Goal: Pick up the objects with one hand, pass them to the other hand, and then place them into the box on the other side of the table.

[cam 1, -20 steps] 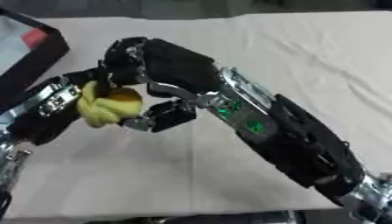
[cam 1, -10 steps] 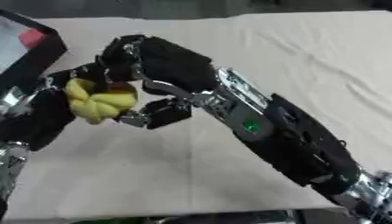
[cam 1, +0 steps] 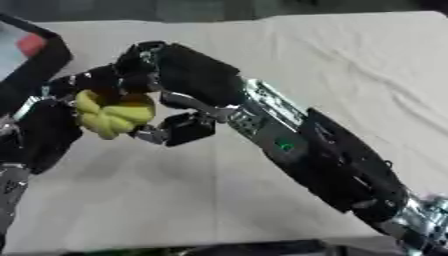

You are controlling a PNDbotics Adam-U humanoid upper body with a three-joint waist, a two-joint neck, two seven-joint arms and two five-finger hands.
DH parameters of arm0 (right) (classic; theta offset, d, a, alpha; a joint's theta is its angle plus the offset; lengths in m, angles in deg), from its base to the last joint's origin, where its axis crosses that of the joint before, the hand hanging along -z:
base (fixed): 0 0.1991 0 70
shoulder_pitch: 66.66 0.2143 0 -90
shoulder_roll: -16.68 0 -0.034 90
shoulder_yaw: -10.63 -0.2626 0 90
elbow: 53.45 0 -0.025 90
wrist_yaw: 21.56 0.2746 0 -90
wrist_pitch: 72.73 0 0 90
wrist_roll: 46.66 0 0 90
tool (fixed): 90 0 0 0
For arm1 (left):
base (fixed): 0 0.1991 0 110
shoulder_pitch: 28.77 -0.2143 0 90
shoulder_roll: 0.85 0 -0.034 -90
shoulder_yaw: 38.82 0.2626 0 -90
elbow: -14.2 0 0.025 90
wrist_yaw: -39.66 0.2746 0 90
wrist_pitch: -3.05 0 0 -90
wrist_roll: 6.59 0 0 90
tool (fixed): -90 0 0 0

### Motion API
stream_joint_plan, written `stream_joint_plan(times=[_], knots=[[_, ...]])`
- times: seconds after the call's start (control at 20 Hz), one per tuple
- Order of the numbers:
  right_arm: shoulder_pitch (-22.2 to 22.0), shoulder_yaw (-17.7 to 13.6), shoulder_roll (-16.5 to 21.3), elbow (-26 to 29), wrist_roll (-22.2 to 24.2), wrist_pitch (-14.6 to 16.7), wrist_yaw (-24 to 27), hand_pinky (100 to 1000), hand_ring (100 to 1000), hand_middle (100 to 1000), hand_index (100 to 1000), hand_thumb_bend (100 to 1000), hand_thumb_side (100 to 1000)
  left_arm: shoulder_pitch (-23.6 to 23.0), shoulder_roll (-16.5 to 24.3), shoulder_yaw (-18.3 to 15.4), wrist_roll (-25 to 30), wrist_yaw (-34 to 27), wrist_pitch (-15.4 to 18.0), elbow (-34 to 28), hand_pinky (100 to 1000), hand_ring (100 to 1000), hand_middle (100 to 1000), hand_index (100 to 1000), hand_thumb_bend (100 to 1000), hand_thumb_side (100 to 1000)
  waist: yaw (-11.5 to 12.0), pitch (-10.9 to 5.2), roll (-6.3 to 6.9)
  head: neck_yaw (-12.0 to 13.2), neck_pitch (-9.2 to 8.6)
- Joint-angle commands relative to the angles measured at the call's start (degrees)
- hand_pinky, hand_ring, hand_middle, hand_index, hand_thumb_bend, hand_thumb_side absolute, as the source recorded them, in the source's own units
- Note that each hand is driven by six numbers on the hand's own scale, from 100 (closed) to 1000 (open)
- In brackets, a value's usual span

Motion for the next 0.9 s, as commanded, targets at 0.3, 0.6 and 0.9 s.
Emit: stream_joint_plan(times=[0.3,0.6,0.9], knots=[[0.46,-0.61,1.49,2.45,0.12,-0.6,0.62,672,579,499,475,100,100,3.34,1.83,2.8,0.79,9.56,-3.95,-1.56,691,1000,873,667,559,639,-0.26,-0.89,0.09,0.02,-0.11],[0.4,-0.48,1.43,3.11,0.28,-0.75,0.52,662,571,498,473,100,100,4.57,1.3,4.38,-4.34,16.2,-6.99,0.2,705,1000,903,684,552,619,-0.51,-0.89,0.07,0.24,-0.11],[0.25,-0.45,1.37,3.03,-0.07,-1.03,0.4,636,564,497,471,100,100,4.96,1.13,5.48,-3.43,20.67,-6.49,-0.54,713,1000,919,700,554,567,-0.7,-0.86,0.12,0.15,-0.11]])
